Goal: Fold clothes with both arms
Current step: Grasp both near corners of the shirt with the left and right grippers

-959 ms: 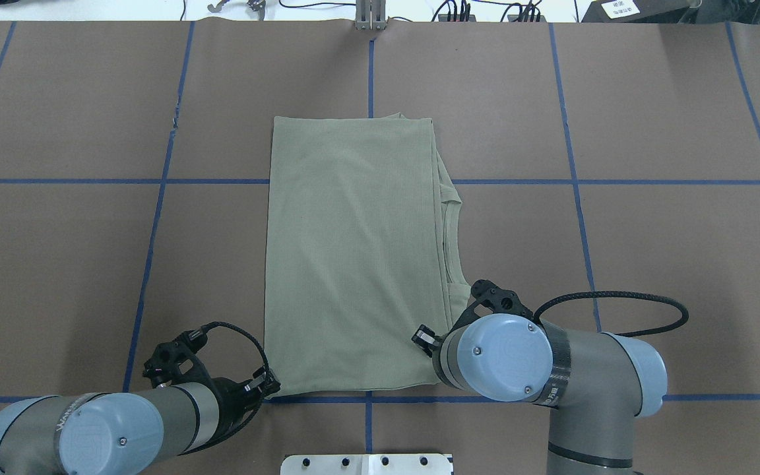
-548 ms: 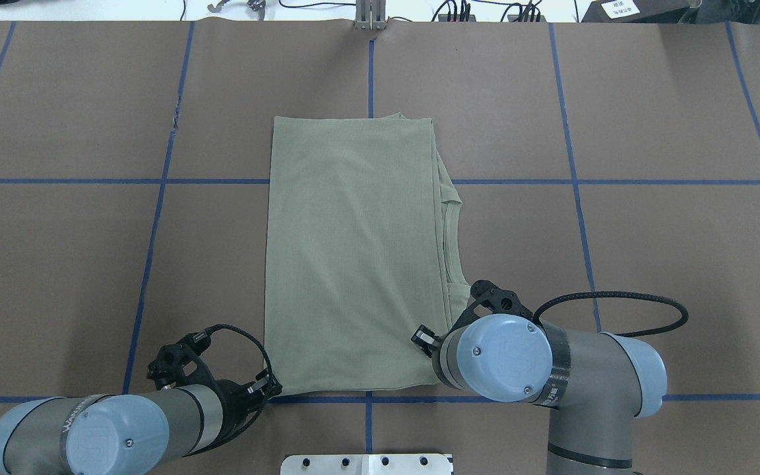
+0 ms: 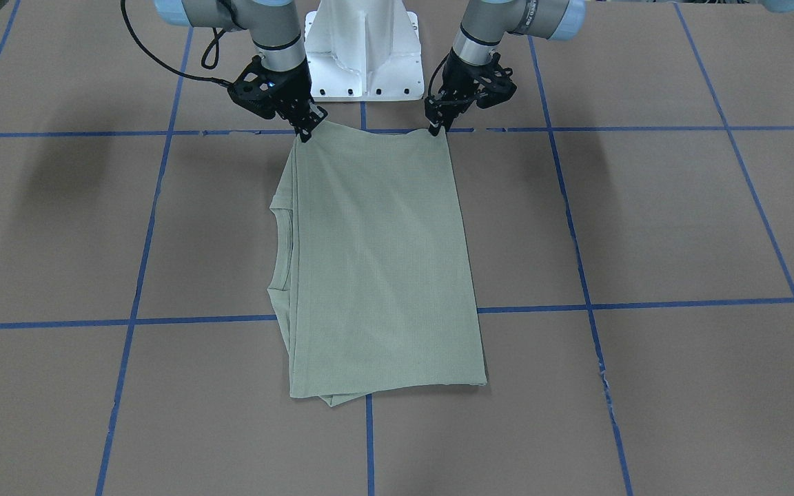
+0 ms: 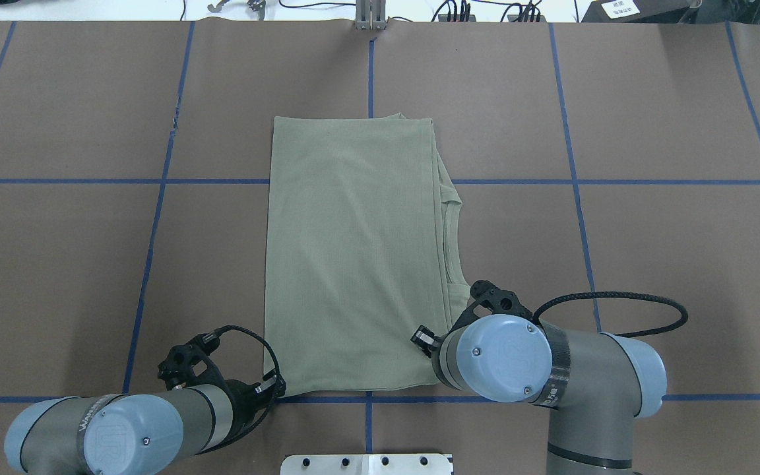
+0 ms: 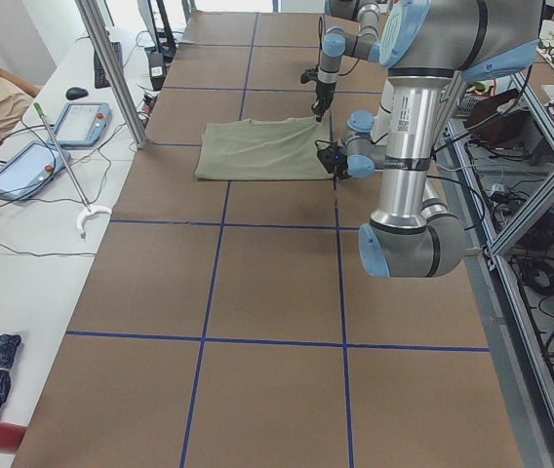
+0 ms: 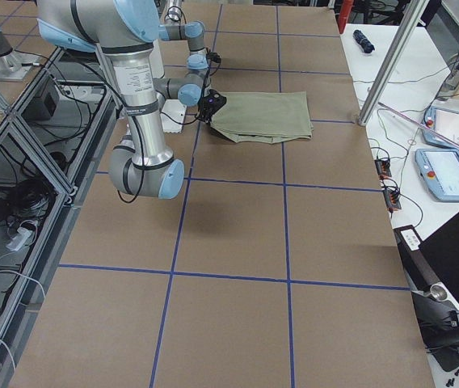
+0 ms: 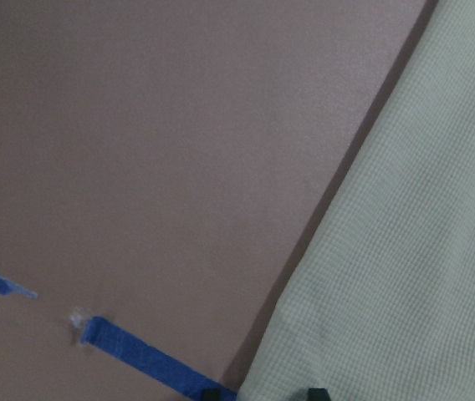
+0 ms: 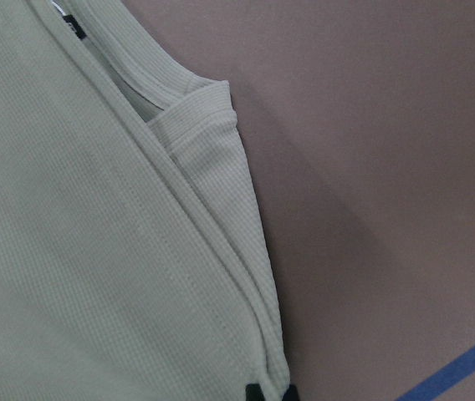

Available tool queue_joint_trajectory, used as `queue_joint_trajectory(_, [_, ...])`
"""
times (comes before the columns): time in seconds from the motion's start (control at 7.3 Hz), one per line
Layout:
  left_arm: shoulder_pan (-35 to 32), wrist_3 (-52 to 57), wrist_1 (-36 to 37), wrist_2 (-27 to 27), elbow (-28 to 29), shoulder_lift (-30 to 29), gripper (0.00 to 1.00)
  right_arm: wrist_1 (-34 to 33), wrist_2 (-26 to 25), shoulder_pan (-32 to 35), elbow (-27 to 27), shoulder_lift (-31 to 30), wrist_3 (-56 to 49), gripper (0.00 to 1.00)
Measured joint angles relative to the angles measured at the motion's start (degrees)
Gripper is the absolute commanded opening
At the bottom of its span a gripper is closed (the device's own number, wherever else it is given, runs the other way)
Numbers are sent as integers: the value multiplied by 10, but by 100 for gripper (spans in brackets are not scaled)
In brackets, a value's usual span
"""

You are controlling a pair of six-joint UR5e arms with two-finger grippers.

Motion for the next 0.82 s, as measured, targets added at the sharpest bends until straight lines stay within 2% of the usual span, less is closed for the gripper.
queue_joint_trajectory(0.55, [-13, 6, 1, -2, -25, -2, 0, 0, 0, -2, 2, -1, 0, 0])
queue_joint_trajectory(0.82, [-16, 3, 2, -3, -85, 8, 0, 0, 0, -14, 32, -20, 2, 0])
